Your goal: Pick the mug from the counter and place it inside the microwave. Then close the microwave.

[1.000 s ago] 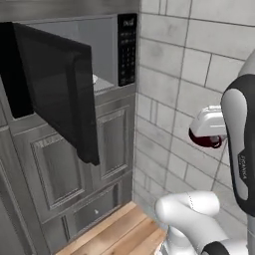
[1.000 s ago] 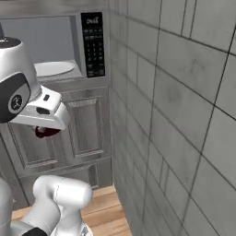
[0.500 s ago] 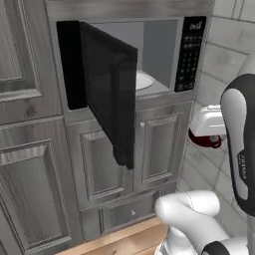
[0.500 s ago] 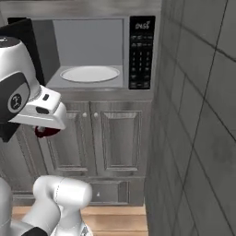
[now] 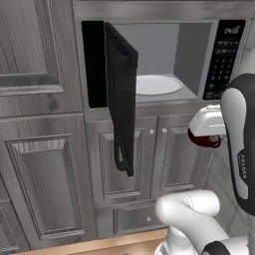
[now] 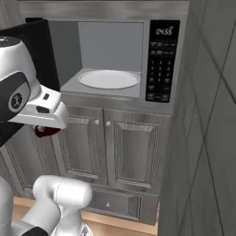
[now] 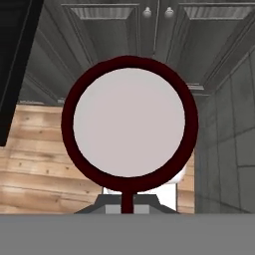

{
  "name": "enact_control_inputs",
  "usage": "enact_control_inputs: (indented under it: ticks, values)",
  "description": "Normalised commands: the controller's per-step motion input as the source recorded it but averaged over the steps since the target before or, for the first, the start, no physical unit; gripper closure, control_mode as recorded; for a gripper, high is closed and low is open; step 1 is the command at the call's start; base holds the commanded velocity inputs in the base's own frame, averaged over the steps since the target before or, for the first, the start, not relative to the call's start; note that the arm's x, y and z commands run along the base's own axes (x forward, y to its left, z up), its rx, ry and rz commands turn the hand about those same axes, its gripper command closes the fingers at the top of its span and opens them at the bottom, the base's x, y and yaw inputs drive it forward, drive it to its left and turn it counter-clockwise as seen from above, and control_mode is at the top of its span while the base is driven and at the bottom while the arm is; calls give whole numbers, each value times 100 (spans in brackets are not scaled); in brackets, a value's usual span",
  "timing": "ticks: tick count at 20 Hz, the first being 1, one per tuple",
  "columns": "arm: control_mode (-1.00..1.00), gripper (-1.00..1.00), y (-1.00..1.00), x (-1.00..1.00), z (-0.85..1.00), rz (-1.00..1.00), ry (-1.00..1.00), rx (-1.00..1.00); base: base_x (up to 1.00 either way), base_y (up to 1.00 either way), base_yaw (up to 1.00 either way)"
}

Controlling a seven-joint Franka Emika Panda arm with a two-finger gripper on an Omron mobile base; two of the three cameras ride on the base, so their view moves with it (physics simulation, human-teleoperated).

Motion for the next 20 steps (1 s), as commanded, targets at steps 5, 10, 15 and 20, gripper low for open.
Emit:
enact_control_inputs:
  ticks: [5, 10, 15, 20]
  values:
    - [100, 100, 0, 0, 0, 0, 0, 0, 0, -64, 0]
    - [100, 100, 0, 0, 0, 0, 0, 0, 5, -10, -1]
    - [100, 100, 0, 0, 0, 0, 0, 0, 14, 26, 0]
    - [100, 100, 0, 0, 0, 0, 0, 0, 6, 27, 0]
